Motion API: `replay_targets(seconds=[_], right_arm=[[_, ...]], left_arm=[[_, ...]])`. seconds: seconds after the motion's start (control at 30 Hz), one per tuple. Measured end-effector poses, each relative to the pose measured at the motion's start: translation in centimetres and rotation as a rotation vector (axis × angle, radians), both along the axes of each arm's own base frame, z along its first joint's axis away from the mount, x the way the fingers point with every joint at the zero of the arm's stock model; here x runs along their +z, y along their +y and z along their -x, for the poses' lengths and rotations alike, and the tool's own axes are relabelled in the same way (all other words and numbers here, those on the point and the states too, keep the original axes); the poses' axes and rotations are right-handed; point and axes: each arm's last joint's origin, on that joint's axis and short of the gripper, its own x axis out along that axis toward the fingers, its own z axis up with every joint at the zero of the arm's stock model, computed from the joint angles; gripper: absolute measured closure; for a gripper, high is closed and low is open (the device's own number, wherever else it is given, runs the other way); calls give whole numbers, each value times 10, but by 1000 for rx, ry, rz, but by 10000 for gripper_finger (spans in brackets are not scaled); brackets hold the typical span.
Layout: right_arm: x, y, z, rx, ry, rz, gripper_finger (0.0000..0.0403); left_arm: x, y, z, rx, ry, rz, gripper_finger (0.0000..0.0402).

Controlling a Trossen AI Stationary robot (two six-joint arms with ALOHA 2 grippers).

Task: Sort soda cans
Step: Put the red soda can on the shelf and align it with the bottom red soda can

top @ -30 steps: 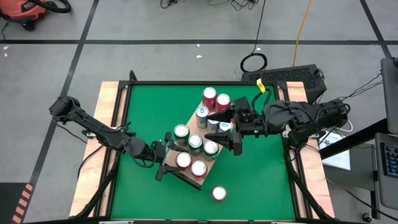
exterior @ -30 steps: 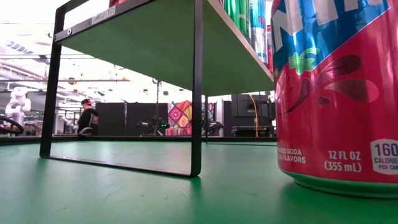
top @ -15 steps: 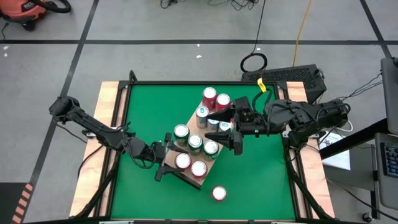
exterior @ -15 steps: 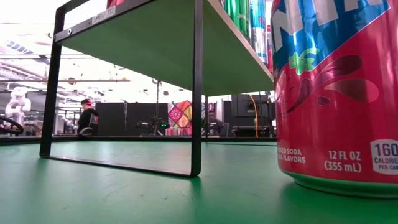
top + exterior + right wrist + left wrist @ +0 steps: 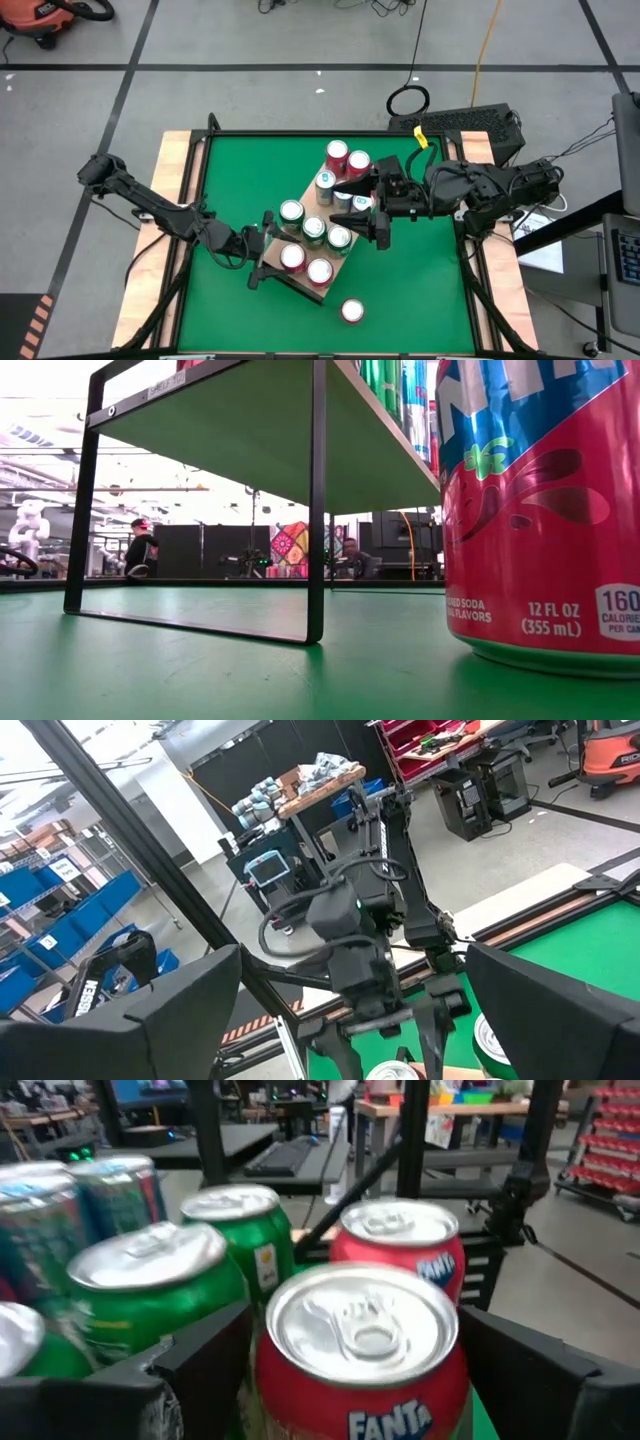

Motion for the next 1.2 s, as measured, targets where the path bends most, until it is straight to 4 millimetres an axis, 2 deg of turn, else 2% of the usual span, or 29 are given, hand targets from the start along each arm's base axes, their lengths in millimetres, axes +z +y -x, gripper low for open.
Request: replay_targets(seconds=[0.17, 0.4, 0.57, 0.83, 1.03, 1.2], right_arm=[[0, 0, 0, 0, 3, 0, 25], [-6, 0, 1, 2, 60, -22, 26], [-13, 9, 4, 31, 131, -56, 37], [-25, 36, 17, 107, 257, -125, 107], [-39, 57, 17, 110, 367, -311, 163], [-41, 69, 16, 129, 370, -363, 190]], left_arm=[[14, 8, 15, 11, -2, 33, 61], [26, 24, 49, 26, 104, 159, 62], [31, 32, 68, -6, 156, 217, 88], [25, 26, 63, -111, 207, 214, 182], [17, 22, 54, -106, 245, 196, 239], [12, 17, 45, -106, 241, 196, 277]])
